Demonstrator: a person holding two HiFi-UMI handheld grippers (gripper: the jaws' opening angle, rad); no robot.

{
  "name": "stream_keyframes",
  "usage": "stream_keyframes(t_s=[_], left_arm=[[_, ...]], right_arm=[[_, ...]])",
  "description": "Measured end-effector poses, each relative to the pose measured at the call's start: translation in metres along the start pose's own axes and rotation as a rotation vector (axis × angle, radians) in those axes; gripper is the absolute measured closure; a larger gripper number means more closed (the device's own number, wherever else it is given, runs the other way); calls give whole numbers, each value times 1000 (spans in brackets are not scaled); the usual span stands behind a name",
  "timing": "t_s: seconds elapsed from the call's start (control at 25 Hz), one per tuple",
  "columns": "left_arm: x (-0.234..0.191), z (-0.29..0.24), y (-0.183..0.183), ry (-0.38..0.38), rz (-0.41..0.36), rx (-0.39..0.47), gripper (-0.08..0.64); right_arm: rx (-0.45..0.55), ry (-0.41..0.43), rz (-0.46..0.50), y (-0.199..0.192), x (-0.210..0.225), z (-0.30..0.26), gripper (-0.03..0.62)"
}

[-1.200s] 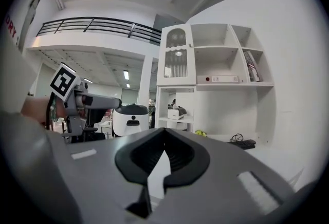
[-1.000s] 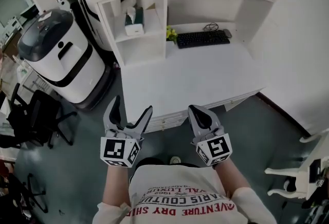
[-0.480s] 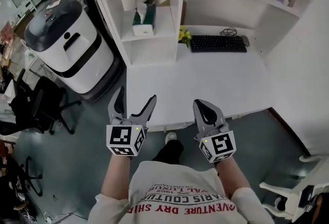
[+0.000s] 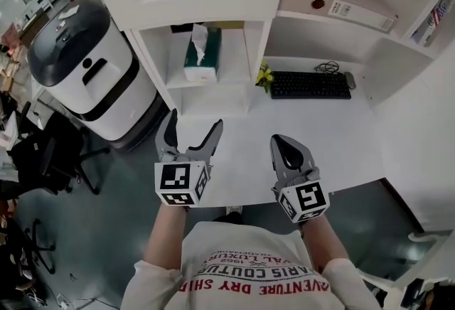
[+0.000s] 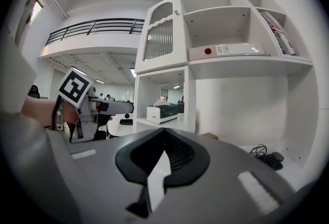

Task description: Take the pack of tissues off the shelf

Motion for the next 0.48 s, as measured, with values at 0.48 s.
stream_keyframes(t_s=[0.48], left_arm=[[-45, -109, -21, 44, -11, -40, 97]], right_arm=[[3, 50, -3, -9, 28, -93, 591]])
Point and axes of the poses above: the fingertips, and each gripper's own axes: z backward along the fingers, x to its right, y out of its top, the point moved 1 cm from there along z, backward along the fingers, and after that the axes turned 9 degrees about x, right-handed, at the moved point
